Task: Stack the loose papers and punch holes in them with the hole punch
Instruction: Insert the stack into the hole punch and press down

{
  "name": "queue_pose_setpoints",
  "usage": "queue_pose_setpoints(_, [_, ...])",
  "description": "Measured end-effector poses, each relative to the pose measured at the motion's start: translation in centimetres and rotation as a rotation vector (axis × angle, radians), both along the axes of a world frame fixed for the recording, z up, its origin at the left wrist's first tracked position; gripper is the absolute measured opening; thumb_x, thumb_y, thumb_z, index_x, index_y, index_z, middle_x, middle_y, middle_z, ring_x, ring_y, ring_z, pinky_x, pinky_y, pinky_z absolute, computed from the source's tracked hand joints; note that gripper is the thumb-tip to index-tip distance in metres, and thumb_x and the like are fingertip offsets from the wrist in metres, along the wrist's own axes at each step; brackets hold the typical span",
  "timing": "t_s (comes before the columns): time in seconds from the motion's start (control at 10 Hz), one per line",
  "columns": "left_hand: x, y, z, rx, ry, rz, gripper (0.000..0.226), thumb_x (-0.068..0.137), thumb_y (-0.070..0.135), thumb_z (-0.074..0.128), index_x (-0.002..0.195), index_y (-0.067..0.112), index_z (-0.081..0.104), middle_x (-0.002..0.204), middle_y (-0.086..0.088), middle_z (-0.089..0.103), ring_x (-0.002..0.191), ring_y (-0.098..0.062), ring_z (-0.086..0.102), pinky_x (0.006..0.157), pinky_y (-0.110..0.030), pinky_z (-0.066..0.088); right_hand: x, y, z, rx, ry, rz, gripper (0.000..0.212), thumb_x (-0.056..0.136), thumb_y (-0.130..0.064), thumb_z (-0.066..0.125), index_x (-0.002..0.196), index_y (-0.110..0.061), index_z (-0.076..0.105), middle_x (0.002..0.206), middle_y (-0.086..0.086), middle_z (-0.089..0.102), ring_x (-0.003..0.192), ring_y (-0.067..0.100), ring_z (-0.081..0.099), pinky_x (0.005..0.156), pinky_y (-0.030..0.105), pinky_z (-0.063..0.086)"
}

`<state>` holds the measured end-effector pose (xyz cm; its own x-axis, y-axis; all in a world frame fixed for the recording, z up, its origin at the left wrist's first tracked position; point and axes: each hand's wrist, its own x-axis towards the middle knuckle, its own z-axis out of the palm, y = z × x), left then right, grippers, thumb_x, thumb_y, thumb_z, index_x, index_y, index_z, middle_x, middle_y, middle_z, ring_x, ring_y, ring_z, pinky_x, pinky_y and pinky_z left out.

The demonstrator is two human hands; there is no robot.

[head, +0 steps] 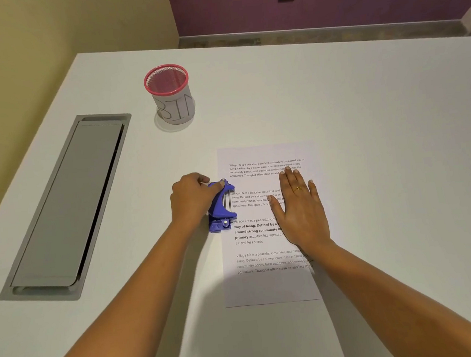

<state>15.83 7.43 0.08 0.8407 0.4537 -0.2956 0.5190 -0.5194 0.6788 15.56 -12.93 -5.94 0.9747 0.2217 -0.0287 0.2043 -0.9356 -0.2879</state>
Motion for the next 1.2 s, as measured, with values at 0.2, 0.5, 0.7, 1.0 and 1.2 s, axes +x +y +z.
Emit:
queue_pose_setpoints(0.2, [-0.9, 0.3, 0.2, -0.263, 0.02, 0.107, 0.026, 0.073, 0.016, 0.076, 0.094, 0.005, 0.064, 0.093, -0.016, 0.068, 0.08, -0.032, 0.068, 0.074, -0.043, 0.058, 0.0, 0.0, 0.0, 0.007, -0.004, -0.004, 0.061, 0.097, -0.045, 0.025, 0.147, -0.012, 0.017, 0.158, 0.002, 0.013, 0.146, 0.014, 0.008, 0.118, 0.034, 0.001])
queue_pose_setpoints(0.5, [-0.9, 0.2, 0.6, -0.296, -0.025, 0.102, 0.014, 0.074, 0.008, 0.074, 0.084, 0.008, 0.066, 0.084, -0.016, 0.067, 0.071, -0.029, 0.066, 0.065, -0.04, 0.058, -0.1, 0.0, 0.0, 0.014, 0.0, -0.004, 0.061, 0.096, -0.046, 0.024, 0.147, -0.013, 0.017, 0.158, 0.002, 0.013, 0.146, 0.014, 0.008, 0.118, 0.034, 0.0])
queue_pose_setpoints(0.7, [-1.1, 2.6, 0.8, -0.28, -0.025, 0.132, 0.014, 0.074, 0.009, 0.074, 0.085, 0.01, 0.066, 0.085, -0.016, 0.067, 0.076, -0.031, 0.067, 0.073, -0.044, 0.058, -0.1, 0.0, 0.0, 0.01, -0.003, -0.004, 0.061, 0.096, -0.046, 0.024, 0.147, -0.012, 0.018, 0.158, 0.002, 0.013, 0.146, 0.014, 0.008, 0.118, 0.034, 0.001])
queue_pose_setpoints(1.0, [-1.7, 8.3, 1.1, -0.26, 0.013, 0.198, 0.018, 0.074, 0.005, 0.073, 0.09, 0.006, 0.065, 0.091, -0.019, 0.065, 0.073, -0.03, 0.063, 0.065, -0.037, 0.059, -0.1, 0.0, 0.2, 0.014, -0.002, -0.006, 0.061, 0.097, -0.045, 0.026, 0.147, -0.012, 0.018, 0.158, 0.002, 0.013, 0.146, 0.014, 0.008, 0.119, 0.034, 0.001])
queue_pose_setpoints(1.2, [-1.9, 10.4, 1.3, -0.269, 0.023, 0.226, 0.019, 0.075, 0.002, 0.072, 0.092, 0.003, 0.063, 0.092, -0.018, 0.064, 0.066, -0.024, 0.061, 0.05, -0.027, 0.056, -0.1, 0.0, 0.3, 0.003, -0.001, -0.005, 0.061, 0.097, -0.045, 0.025, 0.147, -0.012, 0.018, 0.158, 0.002, 0.013, 0.146, 0.014, 0.008, 0.118, 0.034, 0.001])
